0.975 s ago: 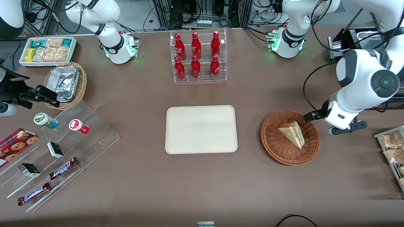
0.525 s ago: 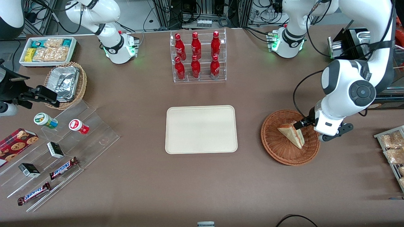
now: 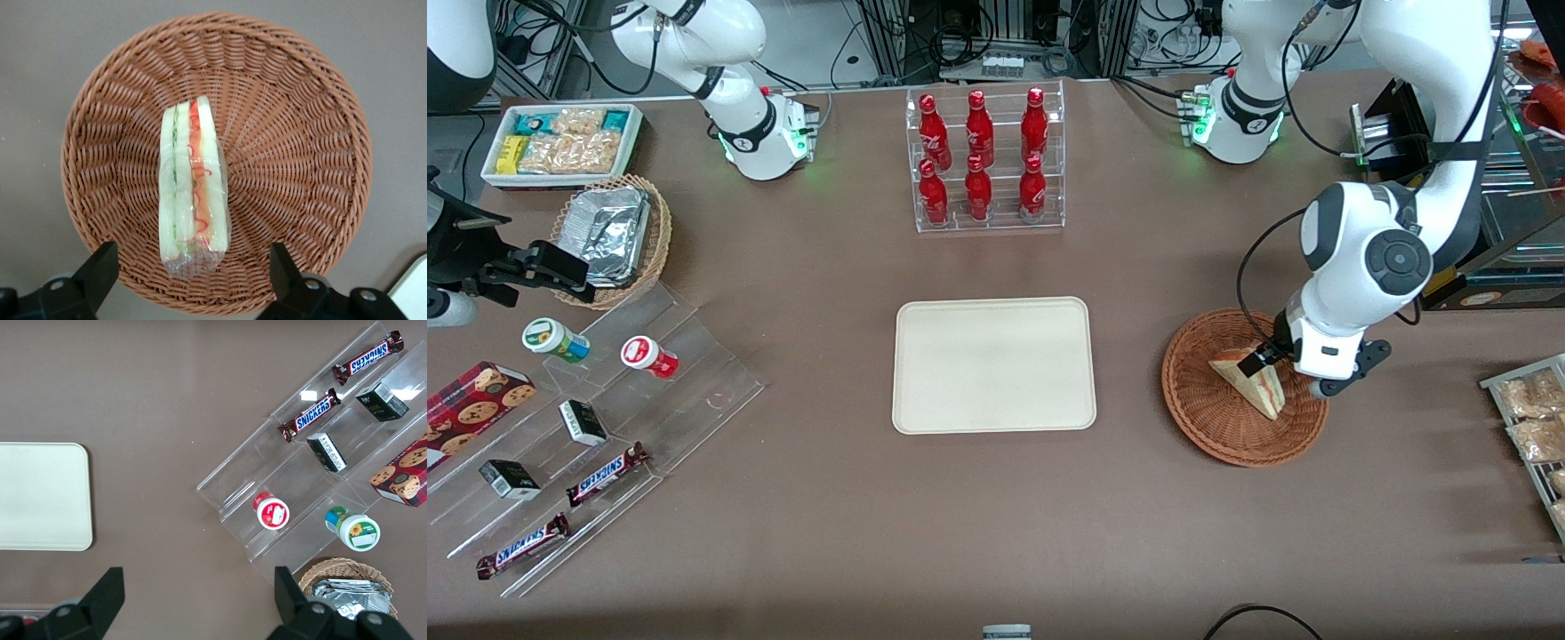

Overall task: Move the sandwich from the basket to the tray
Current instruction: 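Lower the left gripper and close it on the wrapped sandwich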

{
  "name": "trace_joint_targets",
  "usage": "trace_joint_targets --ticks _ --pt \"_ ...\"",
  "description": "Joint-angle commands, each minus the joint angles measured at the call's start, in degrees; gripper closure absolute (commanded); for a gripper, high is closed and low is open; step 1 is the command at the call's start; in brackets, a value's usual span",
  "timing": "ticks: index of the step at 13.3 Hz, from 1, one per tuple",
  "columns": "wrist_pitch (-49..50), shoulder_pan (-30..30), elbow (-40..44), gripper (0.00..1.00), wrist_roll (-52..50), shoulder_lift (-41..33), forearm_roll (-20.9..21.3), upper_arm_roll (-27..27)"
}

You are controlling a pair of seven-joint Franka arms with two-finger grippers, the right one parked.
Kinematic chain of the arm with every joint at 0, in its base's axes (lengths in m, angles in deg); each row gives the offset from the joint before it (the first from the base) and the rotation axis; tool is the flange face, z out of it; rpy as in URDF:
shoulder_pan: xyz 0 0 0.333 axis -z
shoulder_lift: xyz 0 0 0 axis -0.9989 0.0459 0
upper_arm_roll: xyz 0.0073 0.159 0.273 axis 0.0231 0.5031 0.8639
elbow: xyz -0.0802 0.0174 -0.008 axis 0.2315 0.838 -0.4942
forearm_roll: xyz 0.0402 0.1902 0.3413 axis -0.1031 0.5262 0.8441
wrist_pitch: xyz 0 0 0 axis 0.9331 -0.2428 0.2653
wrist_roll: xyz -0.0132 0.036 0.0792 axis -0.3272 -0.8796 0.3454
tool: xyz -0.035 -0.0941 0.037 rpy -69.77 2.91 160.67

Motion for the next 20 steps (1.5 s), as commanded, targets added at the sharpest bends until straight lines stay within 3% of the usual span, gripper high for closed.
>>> trace_joint_targets --ticks 1,4,12,14,15,18,20 --pt "-2.5 0.2 -1.2 0.0 -2.1 0.0 0.0 -0.1" --pt "-7.3 0.2 -3.7 0.0 -2.4 0.7 0.6 -0.1" --pt "-8.9 0.1 -3.8 0.02 -2.4 3.9 0.8 0.0" --pt "-9.6 0.1 -3.8 0.18 -2.8 4.6 0.8 0.1" --pt "-9.6 0.1 -3.8 0.3 -3.6 4.6 0.8 0.1" --pt "-9.6 0.1 -3.8 0.81 -5.2 4.6 0.8 0.1" --pt "-9.6 0.1 -3.7 0.98 -5.1 4.4 0.8 0.1"
